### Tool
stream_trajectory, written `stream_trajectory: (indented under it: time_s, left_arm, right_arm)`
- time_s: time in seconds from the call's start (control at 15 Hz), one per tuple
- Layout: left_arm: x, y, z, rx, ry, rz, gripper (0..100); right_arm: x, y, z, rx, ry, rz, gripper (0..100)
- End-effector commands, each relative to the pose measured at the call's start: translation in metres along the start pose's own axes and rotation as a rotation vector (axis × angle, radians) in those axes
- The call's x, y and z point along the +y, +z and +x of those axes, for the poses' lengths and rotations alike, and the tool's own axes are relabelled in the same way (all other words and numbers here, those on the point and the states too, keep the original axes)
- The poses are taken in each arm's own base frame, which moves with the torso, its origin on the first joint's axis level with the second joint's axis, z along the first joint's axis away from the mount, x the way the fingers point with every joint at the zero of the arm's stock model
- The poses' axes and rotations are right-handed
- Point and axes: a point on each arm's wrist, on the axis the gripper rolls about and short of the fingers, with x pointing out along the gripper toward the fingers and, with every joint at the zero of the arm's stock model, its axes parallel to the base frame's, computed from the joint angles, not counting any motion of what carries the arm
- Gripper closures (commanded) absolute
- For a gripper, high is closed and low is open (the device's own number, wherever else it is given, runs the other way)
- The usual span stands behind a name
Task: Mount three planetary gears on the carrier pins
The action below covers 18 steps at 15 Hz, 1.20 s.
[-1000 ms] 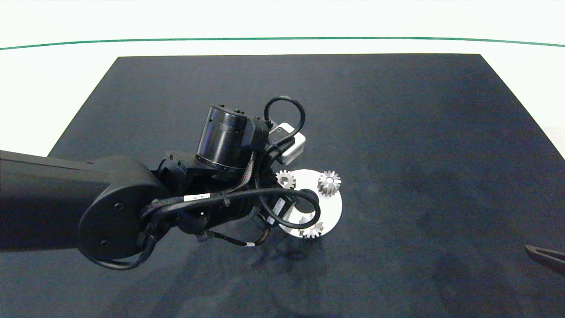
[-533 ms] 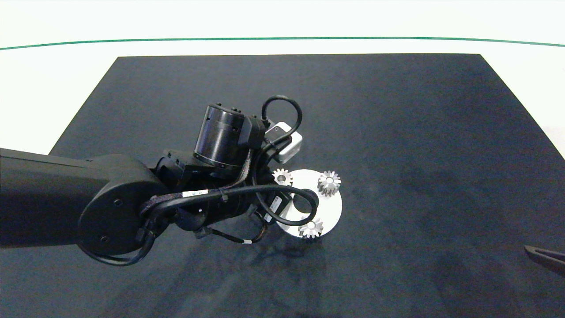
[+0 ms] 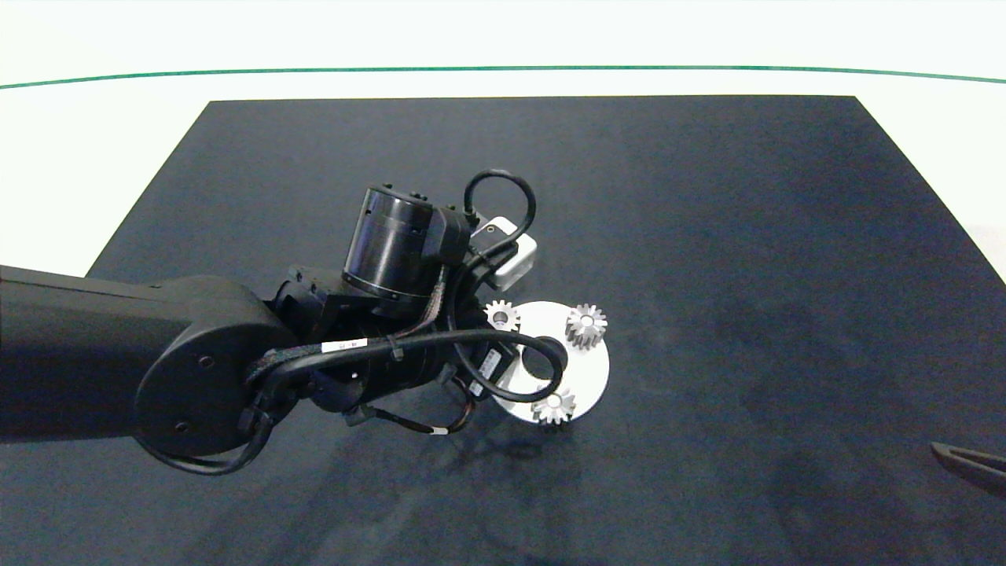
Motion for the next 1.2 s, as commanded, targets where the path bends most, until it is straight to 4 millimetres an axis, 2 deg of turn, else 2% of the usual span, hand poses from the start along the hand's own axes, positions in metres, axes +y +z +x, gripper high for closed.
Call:
stream_trajectory:
  time_s: [0.07, 0.67, 0.8, 1.0, 1.13, 1.2]
  left_arm:
    - [0.0, -0.001, 0.0, 0.0, 0.001, 0.003, 0]
    - [0.001, 0.0, -0.003, -0.003, 0.004, 0.002, 0]
    - [0.005, -0.001, -0.016, -0.009, 0.008, -0.001, 0]
    - [0.029, -0.021, -0.037, 0.038, 0.069, -0.022, 0]
    - [0.045, -0.043, -0.062, 0.067, 0.122, -0.039, 0]
    - [0.054, -0.064, -0.094, 0.078, 0.178, -0.061, 0]
  right_arm:
    - [0.0, 0.0, 0.0, 0.004, 0.0, -0.003, 0]
    - [0.0, 0.0, 0.0, 0.004, 0.0, -0.003, 0]
    - [0.0, 0.0, 0.0, 0.003, 0.0, -0.003, 0]
    - [0.0, 0.0, 0.0, 0.002, 0.001, -0.003, 0]
    - [0.0, 0.0, 0.0, 0.002, 0.001, -0.003, 0]
    - [0.0, 0.0, 0.0, 0.0, -0.002, -0.001, 0]
